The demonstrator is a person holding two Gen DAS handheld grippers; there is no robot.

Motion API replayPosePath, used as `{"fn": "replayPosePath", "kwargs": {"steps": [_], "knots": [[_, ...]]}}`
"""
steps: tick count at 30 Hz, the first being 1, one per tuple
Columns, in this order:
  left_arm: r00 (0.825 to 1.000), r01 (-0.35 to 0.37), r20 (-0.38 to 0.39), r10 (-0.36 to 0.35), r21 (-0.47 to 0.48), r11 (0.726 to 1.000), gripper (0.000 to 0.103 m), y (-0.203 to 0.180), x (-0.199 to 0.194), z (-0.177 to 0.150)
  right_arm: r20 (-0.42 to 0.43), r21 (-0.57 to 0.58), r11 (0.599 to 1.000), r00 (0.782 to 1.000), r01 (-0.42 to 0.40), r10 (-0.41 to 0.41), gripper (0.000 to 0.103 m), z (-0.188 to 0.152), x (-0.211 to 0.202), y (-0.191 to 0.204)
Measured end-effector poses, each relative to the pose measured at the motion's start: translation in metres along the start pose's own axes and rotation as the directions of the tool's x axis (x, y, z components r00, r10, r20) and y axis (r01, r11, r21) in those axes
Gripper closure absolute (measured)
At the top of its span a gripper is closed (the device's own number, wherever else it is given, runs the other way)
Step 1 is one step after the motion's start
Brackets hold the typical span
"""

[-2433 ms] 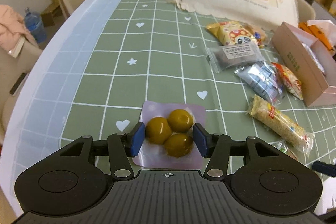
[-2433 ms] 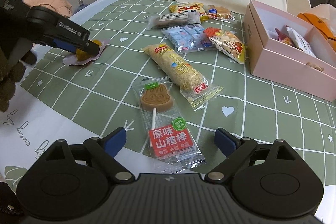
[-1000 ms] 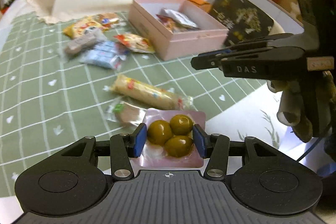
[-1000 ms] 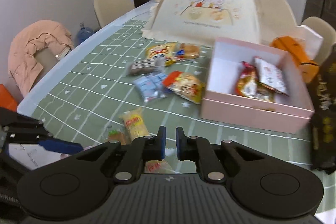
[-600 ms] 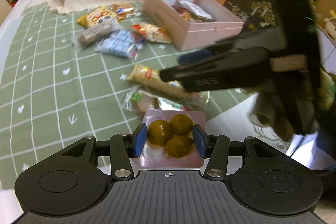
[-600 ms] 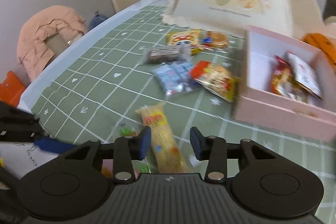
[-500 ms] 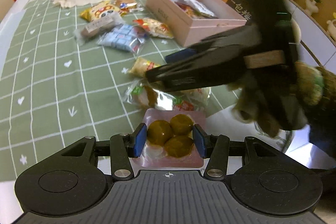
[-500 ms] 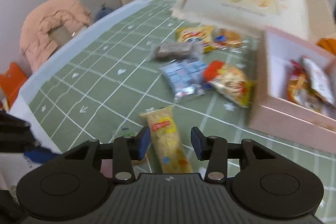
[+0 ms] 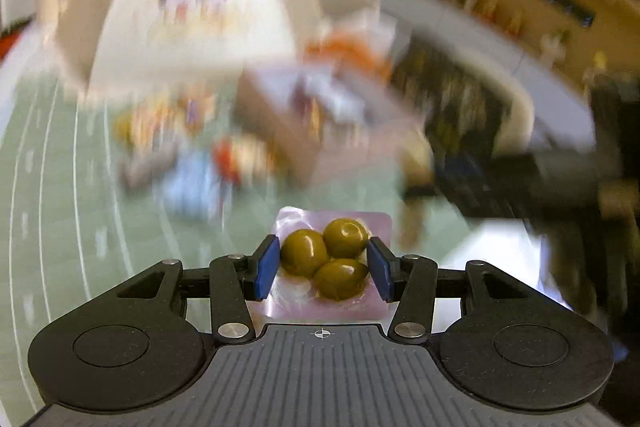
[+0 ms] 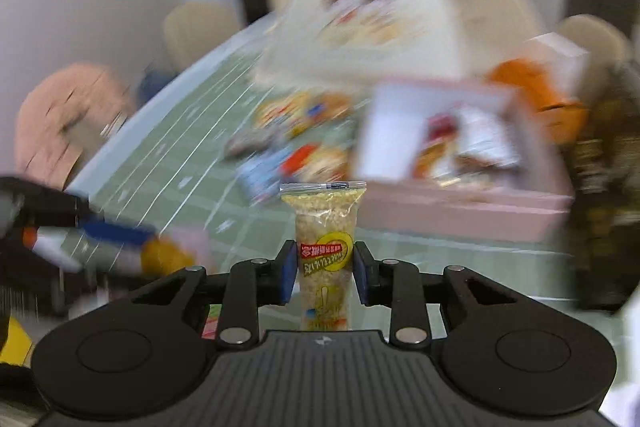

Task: Organize snacks
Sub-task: 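Carry candies and corn-stick bag into the pink box and open both tools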

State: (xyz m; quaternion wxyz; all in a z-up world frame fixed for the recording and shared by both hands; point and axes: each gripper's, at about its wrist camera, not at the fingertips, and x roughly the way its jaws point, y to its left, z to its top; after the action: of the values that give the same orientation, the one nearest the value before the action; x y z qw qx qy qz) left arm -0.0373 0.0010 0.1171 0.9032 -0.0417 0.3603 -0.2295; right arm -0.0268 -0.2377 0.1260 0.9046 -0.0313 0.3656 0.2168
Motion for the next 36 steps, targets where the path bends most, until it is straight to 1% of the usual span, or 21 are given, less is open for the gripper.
{"fn": "replayPosePath", "kwargs": {"steps": [2, 3, 6, 7, 9, 11, 13, 14, 17, 19, 20, 21, 23, 25, 26, 28, 30, 32, 33, 34, 36], "knots": [[0.996, 0.012, 0.088, -0.013, 0.013, 1.000, 0.050, 0.001, 0.000, 0.039, 0.042, 0.006, 0.998, 0.997, 0.062, -0.062, 0.074, 0.004, -0.021, -0.009], [0.991, 0.010, 0.137, -0.013, 0.023, 1.000, 0.050, 0.000, 0.002, 0.062, 0.055, 0.011, 0.997, 0.995, 0.077, -0.078, 0.074, 0.005, -0.027, -0.013], [0.973, 0.003, 0.230, -0.015, 0.053, 0.999, 0.049, -0.006, 0.019, 0.114, 0.077, 0.039, 0.992, 0.989, 0.121, -0.124, 0.074, 0.004, -0.037, -0.020], [0.971, 0.003, 0.239, -0.014, 0.047, 0.999, 0.049, -0.007, 0.028, 0.129, 0.075, 0.050, 0.990, 0.988, 0.132, -0.135, 0.074, 0.004, -0.037, -0.021], [0.975, 0.015, 0.222, -0.018, 0.015, 1.000, 0.049, -0.008, 0.054, 0.155, 0.071, 0.066, 0.988, 0.987, 0.143, -0.147, 0.074, 0.003, -0.036, -0.022], [0.982, 0.016, 0.188, -0.016, 0.002, 1.000, 0.049, -0.010, 0.078, 0.169, 0.064, 0.076, 0.986, 0.986, 0.148, -0.153, 0.074, 0.002, -0.034, -0.021], [0.987, 0.004, 0.161, -0.006, 0.013, 1.000, 0.049, -0.016, 0.106, 0.175, 0.050, 0.089, 0.984, 0.986, 0.153, -0.158, 0.074, 0.001, -0.030, -0.024], [0.989, 0.006, 0.150, -0.008, 0.013, 1.000, 0.049, -0.015, 0.114, 0.171, 0.042, 0.097, 0.983, 0.986, 0.155, -0.160, 0.074, 0.001, -0.028, -0.026], [0.996, 0.024, 0.090, -0.024, -0.002, 1.000, 0.049, -0.011, 0.160, 0.162, 0.019, 0.128, 0.979, 0.987, 0.156, -0.159, 0.074, 0.002, -0.023, -0.032], [1.000, 0.005, 0.031, -0.004, -0.008, 1.000, 0.054, -0.007, 0.189, 0.151, 0.008, 0.149, 0.976, 0.987, 0.156, -0.159, 0.074, 0.005, -0.016, -0.037], [1.000, 0.000, 0.027, 0.000, -0.008, 1.000, 0.054, -0.005, 0.197, 0.146, 0.004, 0.155, 0.975, 0.987, 0.157, -0.160, 0.074, 0.006, -0.014, -0.038], [0.999, 0.004, 0.040, -0.003, -0.017, 1.000, 0.054, -0.003, 0.198, 0.141, 0.002, 0.160, 0.974, 0.987, 0.159, -0.161, 0.074, 0.007, -0.012, -0.040], [0.997, 0.035, 0.075, -0.028, -0.089, 0.995, 0.054, 0.007, 0.192, 0.135, -0.007, 0.174, 0.971, 0.987, 0.162, -0.163, 0.074, 0.009, -0.009, -0.045], [0.991, 0.085, 0.115, -0.064, -0.187, 0.979, 0.054, 0.021, 0.175, 0.130, -0.010, 0.186, 0.970, 0.987, 0.159, -0.160, 0.074, 0.014, -0.007, -0.051], [0.990, 0.096, 0.122, -0.070, -0.225, 0.970, 0.054, 0.028, 0.164, 0.129, -0.008, 0.187, 0.970, 0.987, 0.158, -0.159, 0.074, 0.018, -0.008, -0.054], [0.991, 0.092, 0.122, -0.060, -0.280, 0.956, 0.054, 0.041, 0.138, 0.120, 0.019, 0.170, 0.974, 0.988, 0.150, -0.155, 0.074, 0.032, -0.011, -0.058], [0.992, 0.047, 0.128, -0.013, -0.271, 0.961, 0.054, 0.048, 0.110, 0.106, 0.049, 0.154, 0.980, 0.990, 0.126, -0.135, 0.074, 0.050, -0.015, -0.063], [0.990, -0.023, 0.129, 0.055, -0.240, 0.971, 0.054, 0.051, 0.092, 0.093, 0.055, 0.154, 0.983, 0.993, 0.097, -0.106, 0.074, 0.072, -0.009, -0.069], [0.989, -0.057, 0.118, 0.088, -0.247, 0.967, 0.054, 0.056, 0.084, 0.084, 0.048, 0.156, 0.984, 0.994, 0.087, -0.095, 0.074, 0.083, -0.005, -0.071], [0.990, -0.070, 0.103, 0.101, -0.265, 0.962, 0.054, 0.060, 0.081, 0.079, 0.035, 0.158, 0.985, 0.996, 0.076, -0.082, 0.074, 0.097, 0.005, -0.073], [0.992, -0.097, 0.050, 0.120, -0.325, 0.941, 0.054, 0.075, 0.078, 0.065, -0.005, 0.174, 0.983, 0.998, 0.060, -0.060, 0.074, 0.120, 0.029, -0.076]]}}
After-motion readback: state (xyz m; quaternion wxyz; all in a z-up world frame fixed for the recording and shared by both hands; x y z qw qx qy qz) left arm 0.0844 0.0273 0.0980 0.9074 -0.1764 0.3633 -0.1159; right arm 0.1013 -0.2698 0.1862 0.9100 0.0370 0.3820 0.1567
